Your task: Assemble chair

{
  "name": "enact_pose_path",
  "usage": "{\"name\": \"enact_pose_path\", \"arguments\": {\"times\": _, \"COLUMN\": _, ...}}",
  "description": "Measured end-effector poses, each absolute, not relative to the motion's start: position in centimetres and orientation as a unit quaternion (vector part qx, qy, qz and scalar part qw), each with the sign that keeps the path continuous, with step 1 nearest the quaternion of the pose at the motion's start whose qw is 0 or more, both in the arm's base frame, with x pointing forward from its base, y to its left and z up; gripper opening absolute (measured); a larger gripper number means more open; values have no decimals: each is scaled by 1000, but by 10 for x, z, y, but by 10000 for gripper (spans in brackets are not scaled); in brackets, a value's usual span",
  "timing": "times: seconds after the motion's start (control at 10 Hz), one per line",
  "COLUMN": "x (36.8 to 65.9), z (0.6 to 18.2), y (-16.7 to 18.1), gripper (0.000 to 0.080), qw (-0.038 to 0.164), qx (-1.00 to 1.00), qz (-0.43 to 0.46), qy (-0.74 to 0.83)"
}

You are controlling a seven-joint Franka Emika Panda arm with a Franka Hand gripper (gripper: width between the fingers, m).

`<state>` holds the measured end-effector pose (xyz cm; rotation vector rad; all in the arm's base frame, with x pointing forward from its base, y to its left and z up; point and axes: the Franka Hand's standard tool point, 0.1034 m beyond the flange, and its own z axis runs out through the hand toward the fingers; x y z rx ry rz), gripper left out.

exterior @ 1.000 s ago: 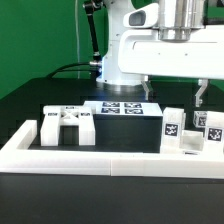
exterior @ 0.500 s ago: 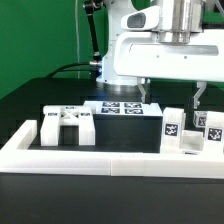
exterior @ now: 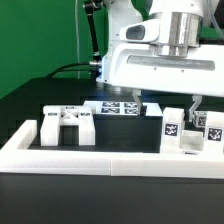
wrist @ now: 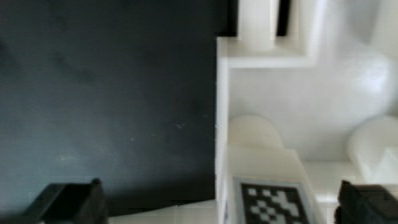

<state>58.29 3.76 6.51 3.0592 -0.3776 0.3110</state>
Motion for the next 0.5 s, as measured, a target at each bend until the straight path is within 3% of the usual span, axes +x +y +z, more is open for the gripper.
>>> {"name": "enact_pose_path", "arguments": {"times": 0.5, "x": 582, "z": 58, "y": 35, "gripper": 649, "qw": 26, "qx": 987, "qz": 103, "qy": -124}}
